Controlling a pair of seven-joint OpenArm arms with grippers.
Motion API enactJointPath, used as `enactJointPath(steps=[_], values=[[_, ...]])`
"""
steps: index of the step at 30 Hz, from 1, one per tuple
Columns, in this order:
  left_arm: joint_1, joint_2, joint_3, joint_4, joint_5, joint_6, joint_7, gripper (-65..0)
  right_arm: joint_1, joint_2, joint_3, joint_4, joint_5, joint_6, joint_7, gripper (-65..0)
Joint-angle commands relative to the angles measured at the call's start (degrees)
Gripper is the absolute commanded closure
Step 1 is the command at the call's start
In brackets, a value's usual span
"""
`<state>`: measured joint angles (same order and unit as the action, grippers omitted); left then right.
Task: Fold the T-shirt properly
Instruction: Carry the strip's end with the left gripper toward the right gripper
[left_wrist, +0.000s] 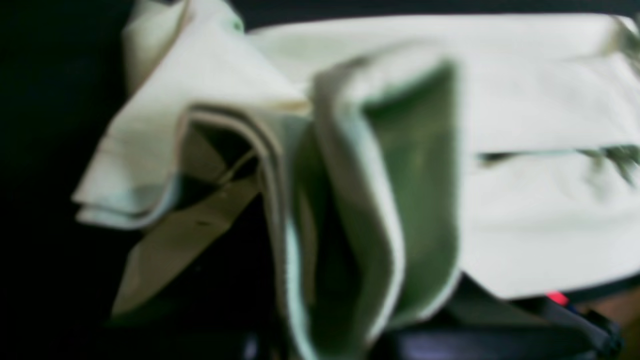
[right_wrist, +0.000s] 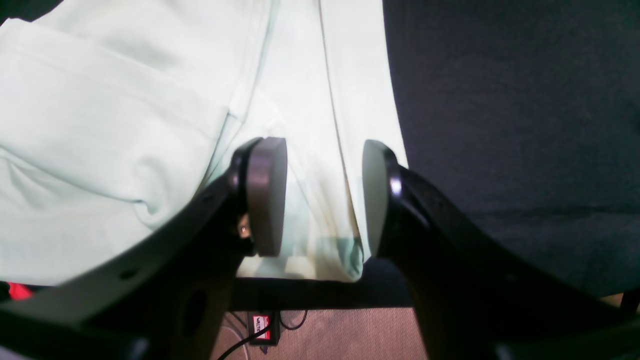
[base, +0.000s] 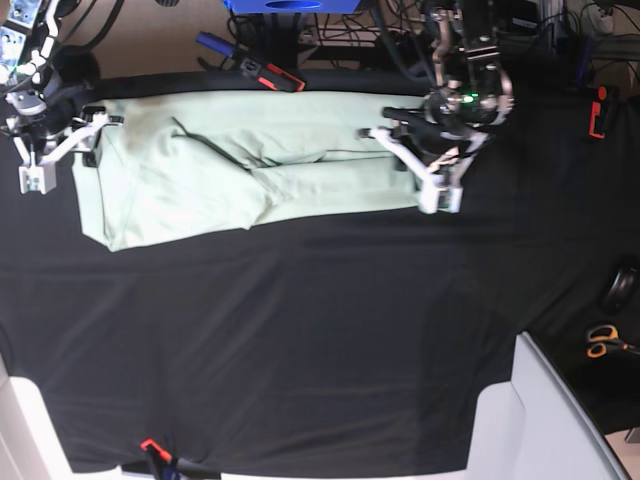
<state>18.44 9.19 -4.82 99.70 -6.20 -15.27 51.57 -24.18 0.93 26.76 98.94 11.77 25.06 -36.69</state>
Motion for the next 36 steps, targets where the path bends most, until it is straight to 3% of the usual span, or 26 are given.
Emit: enactJointPath(steps=[1, 3, 8, 30, 32, 36], values=[[-0.28, -0.19, 0.47, 1.09, 0.0, -0.07, -0.8, 0.0, -0.04, 0.52, 0.18, 0.89, 0.49, 0.13, 1.13, -23.8], [-0.63, -0.19, 1.79, 1.09, -0.18, 0.37, -0.8, 0.0, -0.04, 0.52, 0.18, 0.89, 0.49, 0.13, 1.13, -23.8], [-1.78, -0.19, 7.06, 0.56, -0.27, 5.99, -1.07, 0.0, -0.04, 0.52, 0.18, 0.89, 0.49, 0.13, 1.13, -23.8], [-5.38, -0.19, 17.52, -5.94, -0.35, 6.17, -0.71, 0.0, 0.23, 0.61, 0.18, 0.89, 0.49, 0.13, 1.13, -23.8], [-5.38, -0.19, 17.52, -5.85, -0.35, 6.17, -0.71, -4.2, 0.23, 0.61, 0.18, 0.89, 0.49, 0.13, 1.13, -23.8], [-5.38, -0.19, 17.61, -5.59, -0.35, 5.99, -0.71, -28.0, 0.23, 0.61, 0.18, 0.89, 0.49, 0.13, 1.13, -23.8]])
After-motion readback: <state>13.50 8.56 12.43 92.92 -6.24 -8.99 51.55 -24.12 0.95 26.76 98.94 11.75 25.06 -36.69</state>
